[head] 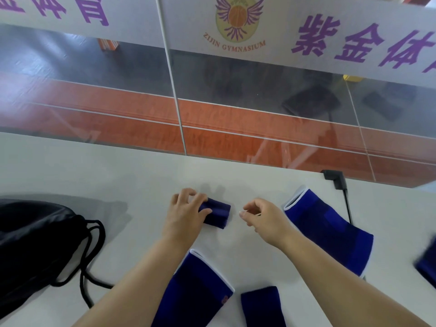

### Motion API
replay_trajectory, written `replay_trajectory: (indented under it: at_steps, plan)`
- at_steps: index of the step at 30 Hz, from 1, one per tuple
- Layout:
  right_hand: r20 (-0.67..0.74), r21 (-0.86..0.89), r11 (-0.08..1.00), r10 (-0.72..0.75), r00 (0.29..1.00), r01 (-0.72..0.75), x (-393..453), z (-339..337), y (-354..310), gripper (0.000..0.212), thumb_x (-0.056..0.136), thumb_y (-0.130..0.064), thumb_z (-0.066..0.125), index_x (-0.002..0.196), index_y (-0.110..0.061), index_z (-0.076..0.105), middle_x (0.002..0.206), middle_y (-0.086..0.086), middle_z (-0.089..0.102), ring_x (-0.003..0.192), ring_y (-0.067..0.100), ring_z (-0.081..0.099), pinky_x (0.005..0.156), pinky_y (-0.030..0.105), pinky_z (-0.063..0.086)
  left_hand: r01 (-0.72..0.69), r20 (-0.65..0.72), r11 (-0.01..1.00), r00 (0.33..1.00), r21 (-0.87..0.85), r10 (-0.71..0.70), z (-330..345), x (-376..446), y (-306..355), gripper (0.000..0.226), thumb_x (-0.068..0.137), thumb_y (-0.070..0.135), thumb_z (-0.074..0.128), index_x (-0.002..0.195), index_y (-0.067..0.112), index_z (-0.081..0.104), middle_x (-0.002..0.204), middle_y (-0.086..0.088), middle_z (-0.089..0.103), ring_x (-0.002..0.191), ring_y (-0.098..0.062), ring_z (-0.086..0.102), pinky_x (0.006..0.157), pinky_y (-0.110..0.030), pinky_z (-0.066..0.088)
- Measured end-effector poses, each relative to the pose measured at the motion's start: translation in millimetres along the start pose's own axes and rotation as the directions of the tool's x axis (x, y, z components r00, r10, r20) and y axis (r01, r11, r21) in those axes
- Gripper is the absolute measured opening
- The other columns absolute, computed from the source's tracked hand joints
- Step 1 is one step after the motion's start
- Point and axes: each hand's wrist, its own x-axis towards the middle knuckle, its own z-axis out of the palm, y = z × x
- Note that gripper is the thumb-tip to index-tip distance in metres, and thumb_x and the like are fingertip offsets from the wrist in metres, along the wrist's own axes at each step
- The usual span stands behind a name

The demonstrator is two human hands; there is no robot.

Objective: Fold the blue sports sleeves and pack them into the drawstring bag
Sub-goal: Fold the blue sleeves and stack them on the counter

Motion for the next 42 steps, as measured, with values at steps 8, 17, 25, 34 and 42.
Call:
replay_trajectory:
  at_steps: [8, 17, 25, 34, 42]
  plan:
    - [-0.001, -0.004, 1.0, -0.015, 1.0, 0.015, -1, -5, 4, 0.022, 0.091, -0.033, 0.06, 0.107, -0.018, 0.061, 0.099, -0.004, 0.065, 0.091, 0.011, 0.062, 0.078, 0.025, 0.052, -0.452, 0.005, 0.855, 0.885, 0.254, 0.466, 17, -12, -4, 0.03, 0.076, 0.015, 0.05, 0.094, 0.015, 0.074, 0.082, 0.0, 0.068, 0.073, -0.021, 0.064, 0.079, -0.029, 0.046]
    - [-0.018, -0.017, 1.0, 0.007, 1.0, -0.007, -8, -10, 10, 0.017, 0.091, -0.032, 0.06, 0.103, -0.02, 0.062, 0.093, -0.007, 0.066, 0.086, 0.01, 0.064, 0.07, 0.018, 0.05, -0.441, 0.095, 0.834, 0.895, 0.33, 0.436, 6, 0, -3, 0.051, 0.04, 0.0, 0.085, 0.089, 0.011, 0.076, 0.073, -0.002, 0.068, 0.06, -0.022, 0.066, 0.061, -0.028, 0.056]
    - [-0.038, -0.029, 0.999, 0.024, 0.999, -0.025, -16, -19, 13, 0.016, 0.09, -0.032, 0.061, 0.101, -0.021, 0.062, 0.092, -0.007, 0.067, 0.086, 0.01, 0.064, 0.072, 0.022, 0.051, -0.348, 0.125, 0.844, 0.937, 0.408, 0.325, -3, 15, 6, 0.038, 0.04, 0.004, 0.087, 0.074, 0.014, 0.073, 0.066, 0.0, 0.062, 0.054, -0.022, 0.061, 0.052, -0.026, 0.052]
    - [0.16, -0.483, 0.875, 0.041, 0.986, 0.042, -55, -26, -1, 0.039, 0.093, -0.04, 0.055, 0.127, -0.021, 0.05, 0.124, -0.002, 0.058, 0.105, 0.014, 0.058, 0.087, 0.027, 0.047, -0.238, 0.077, 0.926, 0.971, 0.292, 0.225, -33, -26, 14, 0.026, 0.078, 0.016, 0.069, 0.103, 0.012, 0.069, 0.106, -0.005, 0.064, 0.101, -0.031, 0.06, 0.082, -0.04, 0.049]
    - [0.211, -0.631, 0.768, 0.028, 0.977, 0.114, -103, -17, 12, 0.046, 0.094, -0.038, 0.053, 0.135, -0.021, 0.043, 0.135, 0.001, 0.053, 0.115, 0.021, 0.056, 0.098, 0.035, 0.045, 0.029, 0.163, 0.993, 0.985, 0.112, -0.048, -24, -121, -4, 0.039, 0.093, 0.033, 0.051, 0.13, 0.021, 0.052, 0.127, 0.003, 0.052, 0.118, -0.019, 0.045, 0.098, -0.032, 0.041]
